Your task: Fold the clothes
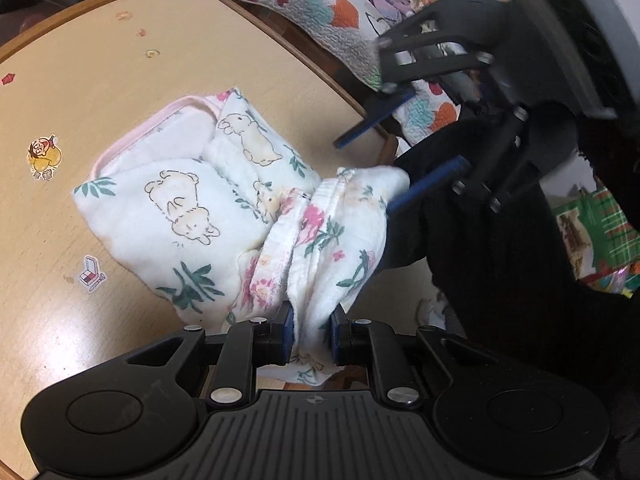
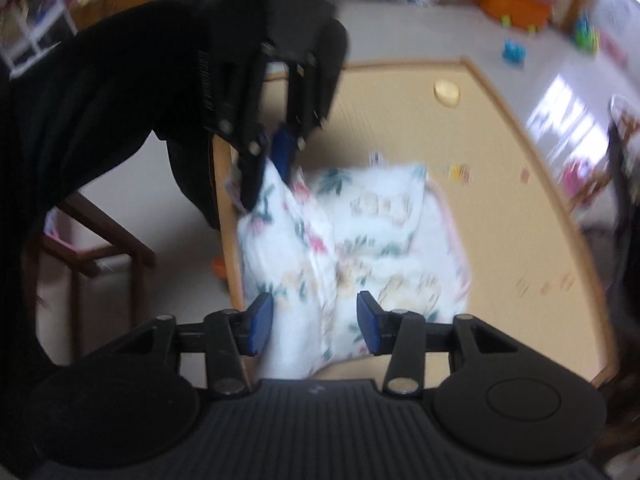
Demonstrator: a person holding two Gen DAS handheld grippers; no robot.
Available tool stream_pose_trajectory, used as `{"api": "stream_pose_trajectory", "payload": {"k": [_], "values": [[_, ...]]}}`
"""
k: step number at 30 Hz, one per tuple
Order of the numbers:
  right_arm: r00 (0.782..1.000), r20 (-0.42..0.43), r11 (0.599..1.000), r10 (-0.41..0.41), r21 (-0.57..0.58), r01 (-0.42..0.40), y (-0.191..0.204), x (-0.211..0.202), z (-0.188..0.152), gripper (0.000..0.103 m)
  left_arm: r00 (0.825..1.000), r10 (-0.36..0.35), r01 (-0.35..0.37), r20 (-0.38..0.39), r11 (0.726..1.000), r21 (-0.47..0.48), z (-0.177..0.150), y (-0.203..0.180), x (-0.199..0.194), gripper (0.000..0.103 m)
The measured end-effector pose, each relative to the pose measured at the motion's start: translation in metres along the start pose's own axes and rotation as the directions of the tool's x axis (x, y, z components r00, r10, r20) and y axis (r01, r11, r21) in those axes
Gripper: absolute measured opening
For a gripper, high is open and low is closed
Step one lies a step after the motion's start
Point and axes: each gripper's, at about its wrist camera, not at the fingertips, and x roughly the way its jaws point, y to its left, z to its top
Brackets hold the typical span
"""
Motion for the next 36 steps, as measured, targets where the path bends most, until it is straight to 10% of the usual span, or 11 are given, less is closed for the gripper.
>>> {"api": "stream_pose_trajectory", "payload": {"k": [14, 17, 22, 26, 36], "values": [[0.985, -0.065, 0.978, -0.160, -0.147, 0.149, 0.055, 0.059, 0.020, 0.055, 1.000, -0.012, 0.013, 0.017, 0.999, -0.035, -0.002, 0.011, 0.005, 0.018], [0.981, -0.098, 0.975, -0.170, -0.158, 0.153, 0.053, 0.067, 0.023, 0.033, 0.999, -0.020, 0.021, 0.027, 0.999, -0.033, -0.004, 0.010, 0.001, 0.018], [0.987, -0.114, 0.989, -0.116, -0.103, 0.105, 0.042, 0.065, 0.027, 0.018, 0.998, -0.017, 0.016, 0.057, 1.000, 0.017, -0.008, 0.002, -0.007, 0.024], [0.995, -0.098, 0.999, -0.035, -0.016, 0.034, 0.027, 0.057, 0.026, 0.017, 0.996, 0.030, -0.040, 0.081, 0.991, 0.129, -0.009, -0.012, -0.021, 0.057], [0.991, -0.051, 0.992, 0.122, 0.038, -0.120, 0.004, 0.047, 0.022, 0.017, 0.992, 0.077, -0.110, 0.099, 0.919, 0.380, 0.002, -0.043, -0.027, 0.059]]}}
